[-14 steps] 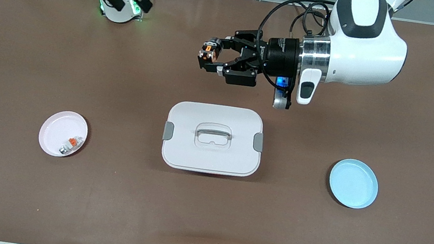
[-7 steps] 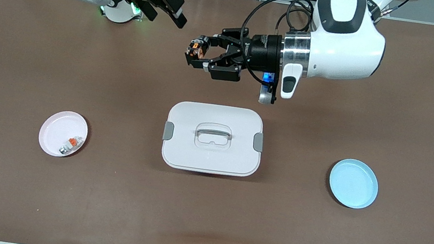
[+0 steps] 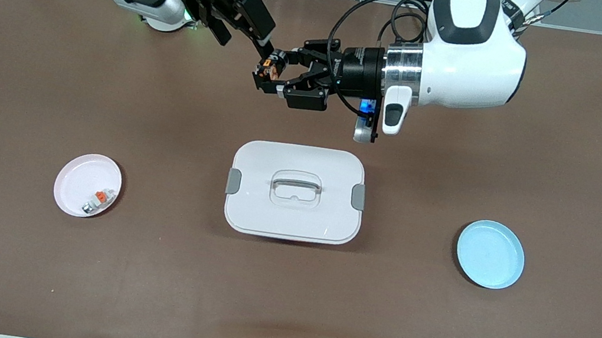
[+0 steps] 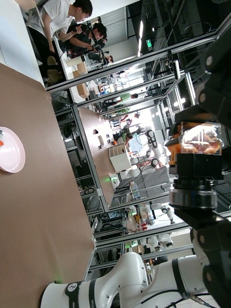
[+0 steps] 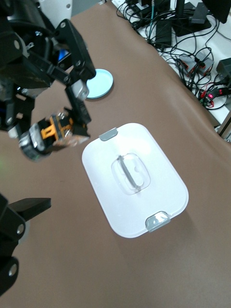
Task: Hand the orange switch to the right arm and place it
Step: 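Close the right gripper on the switch held by the left gripper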
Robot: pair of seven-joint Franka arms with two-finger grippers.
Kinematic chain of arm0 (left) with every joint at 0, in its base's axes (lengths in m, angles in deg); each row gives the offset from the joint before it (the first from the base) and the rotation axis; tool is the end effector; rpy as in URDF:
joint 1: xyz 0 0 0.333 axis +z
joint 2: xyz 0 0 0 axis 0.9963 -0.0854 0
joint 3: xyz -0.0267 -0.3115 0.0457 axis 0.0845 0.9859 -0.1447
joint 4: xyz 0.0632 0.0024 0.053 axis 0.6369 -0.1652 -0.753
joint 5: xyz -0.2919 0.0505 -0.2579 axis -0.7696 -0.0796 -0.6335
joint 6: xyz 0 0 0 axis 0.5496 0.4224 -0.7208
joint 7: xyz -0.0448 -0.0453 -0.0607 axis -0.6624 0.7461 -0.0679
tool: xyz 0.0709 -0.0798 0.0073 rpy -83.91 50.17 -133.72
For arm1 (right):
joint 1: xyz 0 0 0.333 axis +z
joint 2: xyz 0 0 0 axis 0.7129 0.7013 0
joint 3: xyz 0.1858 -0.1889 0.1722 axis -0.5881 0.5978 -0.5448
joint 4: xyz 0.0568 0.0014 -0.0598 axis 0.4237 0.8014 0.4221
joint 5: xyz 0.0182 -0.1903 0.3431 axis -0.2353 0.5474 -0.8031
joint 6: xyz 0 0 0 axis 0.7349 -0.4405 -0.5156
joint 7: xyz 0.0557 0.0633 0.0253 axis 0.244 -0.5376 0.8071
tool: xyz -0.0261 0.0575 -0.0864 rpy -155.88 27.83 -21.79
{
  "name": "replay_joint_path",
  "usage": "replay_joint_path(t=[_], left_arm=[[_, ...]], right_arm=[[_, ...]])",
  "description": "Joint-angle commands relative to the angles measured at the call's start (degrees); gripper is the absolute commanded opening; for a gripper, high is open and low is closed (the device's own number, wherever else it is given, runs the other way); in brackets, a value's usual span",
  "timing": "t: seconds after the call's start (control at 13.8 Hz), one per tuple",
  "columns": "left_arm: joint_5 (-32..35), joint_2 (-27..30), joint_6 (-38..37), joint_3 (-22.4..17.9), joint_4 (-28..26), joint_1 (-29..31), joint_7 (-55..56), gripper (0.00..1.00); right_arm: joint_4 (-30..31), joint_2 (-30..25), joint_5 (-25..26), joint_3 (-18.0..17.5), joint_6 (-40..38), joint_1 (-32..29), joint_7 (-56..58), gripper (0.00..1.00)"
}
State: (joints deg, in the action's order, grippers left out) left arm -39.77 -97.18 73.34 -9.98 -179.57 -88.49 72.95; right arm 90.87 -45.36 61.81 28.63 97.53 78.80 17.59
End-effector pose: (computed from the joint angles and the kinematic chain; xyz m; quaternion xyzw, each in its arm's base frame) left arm 0.5158 -0.4301 0.5680 0.6409 0.4569 -0.3773 0.4881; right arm 0.4962 0.3699 0.7237 -0.9489 0.2390 -0.0217 0.2051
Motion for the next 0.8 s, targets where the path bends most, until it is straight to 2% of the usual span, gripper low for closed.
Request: replay_joint_path(t=[0.0,0.73], left_arm=[[1.07,-1.20,1.40,0.15,1.40,-1.01,-0.18,0.10],[2.04,-1.11,1.40,0.06,1.58,-0.83,0.26,0.10]], right_arm=[[-2.25,2.61,2.00,0.54,1.59,1.82,-2.26,1.00],[-1.55,3.23,7.35,0.45,1.69,3.32,-0.94,1.00]])
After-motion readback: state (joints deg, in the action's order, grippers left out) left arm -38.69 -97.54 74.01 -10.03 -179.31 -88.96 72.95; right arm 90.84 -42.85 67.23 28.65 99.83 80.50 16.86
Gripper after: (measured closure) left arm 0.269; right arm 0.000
